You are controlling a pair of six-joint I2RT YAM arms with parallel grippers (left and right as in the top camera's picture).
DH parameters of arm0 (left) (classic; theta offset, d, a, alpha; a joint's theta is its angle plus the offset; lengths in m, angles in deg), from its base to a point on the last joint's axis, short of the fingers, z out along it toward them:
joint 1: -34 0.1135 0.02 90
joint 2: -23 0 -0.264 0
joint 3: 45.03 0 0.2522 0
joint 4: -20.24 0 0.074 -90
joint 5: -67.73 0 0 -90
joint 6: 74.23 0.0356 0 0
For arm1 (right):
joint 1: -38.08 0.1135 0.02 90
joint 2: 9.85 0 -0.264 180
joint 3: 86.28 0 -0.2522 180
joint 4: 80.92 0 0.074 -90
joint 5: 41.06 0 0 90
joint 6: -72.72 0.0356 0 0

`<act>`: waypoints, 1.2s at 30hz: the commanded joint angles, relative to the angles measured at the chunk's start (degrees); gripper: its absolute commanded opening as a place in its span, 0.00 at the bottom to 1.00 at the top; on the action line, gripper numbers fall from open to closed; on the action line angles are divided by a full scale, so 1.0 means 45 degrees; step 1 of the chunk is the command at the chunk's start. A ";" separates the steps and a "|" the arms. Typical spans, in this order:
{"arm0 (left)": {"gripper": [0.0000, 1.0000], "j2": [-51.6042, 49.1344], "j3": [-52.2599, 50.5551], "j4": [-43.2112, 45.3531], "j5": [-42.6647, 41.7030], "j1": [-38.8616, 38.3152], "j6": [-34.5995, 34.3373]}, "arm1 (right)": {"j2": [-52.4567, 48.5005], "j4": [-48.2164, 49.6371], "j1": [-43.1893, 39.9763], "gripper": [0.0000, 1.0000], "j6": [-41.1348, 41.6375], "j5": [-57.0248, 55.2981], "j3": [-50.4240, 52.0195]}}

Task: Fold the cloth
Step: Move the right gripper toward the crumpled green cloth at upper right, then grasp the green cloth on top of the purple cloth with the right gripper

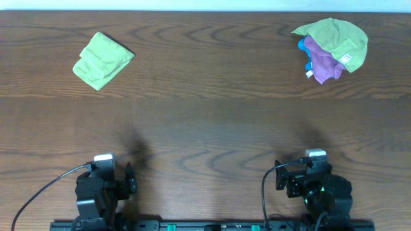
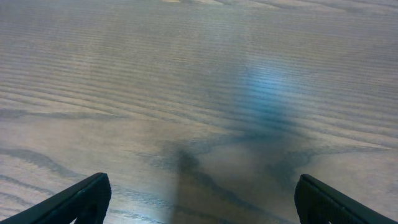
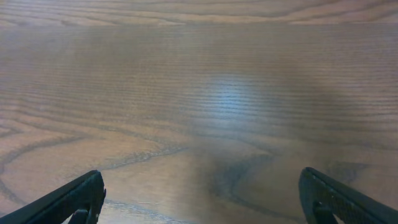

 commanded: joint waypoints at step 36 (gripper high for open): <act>0.96 0.0126 -0.0068 -0.0797 0.0219 0.0073 0.0175 | -1.2284 -0.3371 -0.2603 0.99 0.1681 -0.1088 -1.1400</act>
